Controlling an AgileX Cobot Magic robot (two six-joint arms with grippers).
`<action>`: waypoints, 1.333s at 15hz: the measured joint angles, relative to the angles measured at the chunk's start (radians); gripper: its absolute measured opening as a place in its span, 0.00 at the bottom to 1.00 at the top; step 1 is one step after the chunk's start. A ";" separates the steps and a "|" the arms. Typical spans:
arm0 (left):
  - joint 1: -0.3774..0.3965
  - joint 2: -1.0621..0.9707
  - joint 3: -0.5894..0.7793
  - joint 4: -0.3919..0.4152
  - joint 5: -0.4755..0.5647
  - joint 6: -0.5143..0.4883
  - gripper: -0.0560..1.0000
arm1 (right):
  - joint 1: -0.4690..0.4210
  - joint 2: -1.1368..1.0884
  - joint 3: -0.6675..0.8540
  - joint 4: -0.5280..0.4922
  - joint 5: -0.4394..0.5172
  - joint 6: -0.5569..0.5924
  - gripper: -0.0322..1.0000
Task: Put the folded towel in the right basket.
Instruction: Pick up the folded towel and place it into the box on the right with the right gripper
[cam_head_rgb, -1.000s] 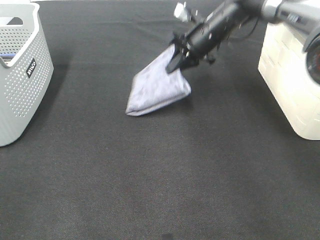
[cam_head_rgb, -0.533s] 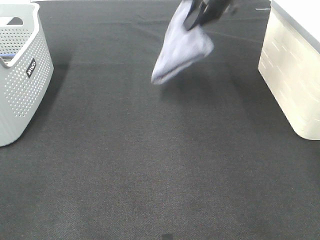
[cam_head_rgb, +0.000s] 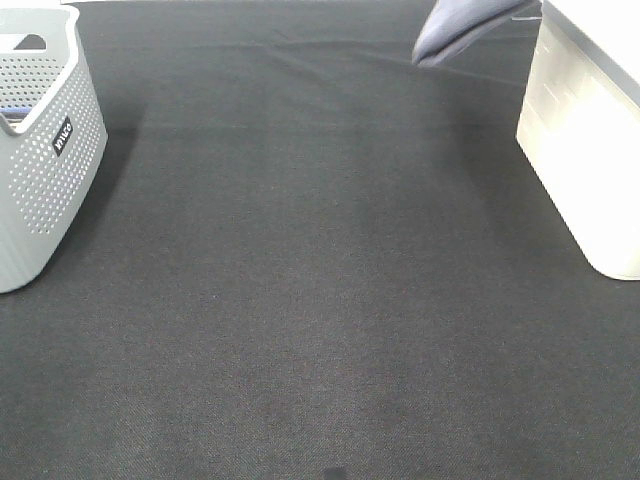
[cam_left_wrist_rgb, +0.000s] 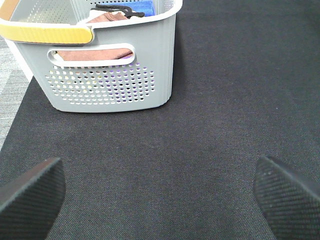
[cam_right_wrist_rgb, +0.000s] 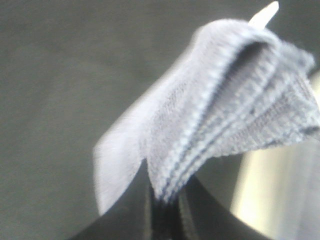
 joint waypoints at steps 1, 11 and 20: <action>0.000 0.000 0.000 0.000 0.000 0.000 0.97 | -0.046 -0.014 0.002 0.002 0.000 0.001 0.08; 0.000 0.000 0.000 0.000 0.000 0.000 0.97 | -0.373 -0.042 0.116 0.018 0.000 0.017 0.08; 0.000 0.000 0.000 0.000 0.000 0.000 0.97 | -0.388 0.066 0.183 0.021 -0.002 0.081 0.63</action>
